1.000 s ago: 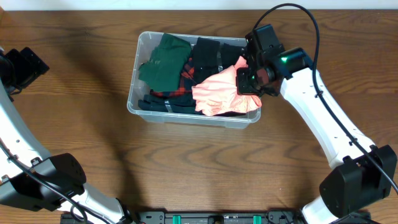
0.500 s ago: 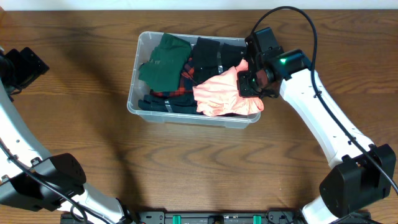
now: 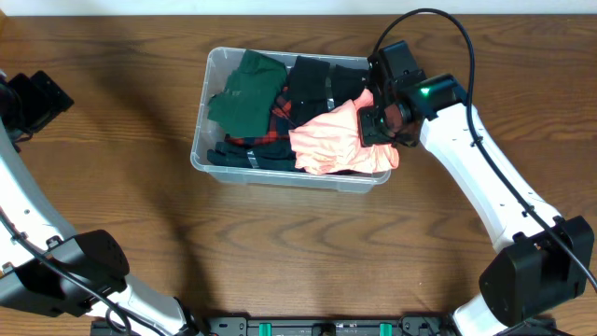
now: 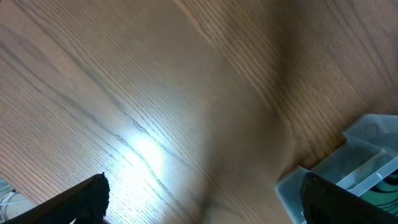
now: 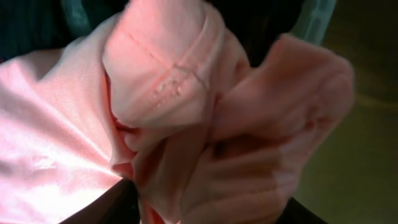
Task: Pack container
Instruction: 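Lower the pink shirt into the bin's right side and press it down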
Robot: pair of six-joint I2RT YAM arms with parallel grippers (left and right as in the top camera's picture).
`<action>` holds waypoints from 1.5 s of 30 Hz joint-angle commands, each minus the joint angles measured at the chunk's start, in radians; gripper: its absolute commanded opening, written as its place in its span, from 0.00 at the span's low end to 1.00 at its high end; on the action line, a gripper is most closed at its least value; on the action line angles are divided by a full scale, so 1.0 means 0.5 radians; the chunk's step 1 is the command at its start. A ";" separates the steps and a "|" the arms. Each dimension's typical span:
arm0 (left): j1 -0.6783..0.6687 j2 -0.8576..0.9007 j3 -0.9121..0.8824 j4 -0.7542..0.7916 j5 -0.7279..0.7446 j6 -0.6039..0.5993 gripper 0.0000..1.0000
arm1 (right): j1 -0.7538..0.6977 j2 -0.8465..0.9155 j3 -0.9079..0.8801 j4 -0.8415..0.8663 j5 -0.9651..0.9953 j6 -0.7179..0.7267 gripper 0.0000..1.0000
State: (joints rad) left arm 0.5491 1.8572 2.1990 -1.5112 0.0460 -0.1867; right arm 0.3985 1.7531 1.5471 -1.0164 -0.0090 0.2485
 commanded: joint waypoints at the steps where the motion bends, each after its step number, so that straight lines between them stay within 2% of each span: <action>1: 0.005 0.008 -0.005 -0.005 -0.002 -0.019 0.98 | 0.018 0.005 -0.016 0.048 0.070 -0.129 0.53; 7: 0.005 0.008 -0.005 -0.005 -0.002 -0.019 0.98 | 0.018 0.005 -0.009 0.117 0.161 -0.226 0.54; 18: 0.005 0.008 -0.005 -0.005 -0.002 -0.019 0.98 | 0.018 0.004 0.036 0.142 0.439 -0.405 0.68; 24: 0.005 0.008 -0.005 -0.005 -0.002 -0.019 0.98 | 0.024 0.003 0.157 0.138 0.425 -0.410 0.67; 28: 0.005 0.008 -0.005 -0.005 -0.002 -0.019 0.98 | 0.069 0.002 0.188 0.106 0.342 -0.399 0.56; 30: 0.005 0.008 -0.005 -0.005 -0.002 -0.019 0.98 | 0.109 0.003 0.185 0.079 0.300 -0.362 0.44; 31: 0.005 0.008 -0.005 -0.005 -0.002 -0.019 0.98 | 0.136 0.003 0.181 0.065 0.301 -0.324 0.34; 32: 0.005 0.008 -0.005 -0.005 -0.002 -0.019 0.98 | 0.151 0.003 0.175 0.063 0.301 -0.309 0.31; 34: 0.005 0.008 -0.005 -0.005 -0.002 -0.019 0.98 | 0.189 0.006 0.157 0.066 0.301 -0.257 0.17; 37: 0.005 0.008 -0.005 -0.005 -0.002 -0.019 0.98 | 0.211 0.033 0.132 0.064 0.302 -0.204 0.06; 41: 0.005 0.008 -0.005 -0.005 -0.002 -0.019 0.98 | 0.212 0.111 0.082 0.059 0.302 -0.153 0.01; 45: 0.005 0.008 -0.005 -0.005 -0.002 -0.019 0.98 | 0.212 0.201 0.050 0.058 0.301 -0.153 0.01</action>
State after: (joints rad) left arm 0.5491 1.8568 2.1990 -1.5112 0.0460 -0.1867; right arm 0.5030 1.8099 1.5948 -0.9836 0.1402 0.1467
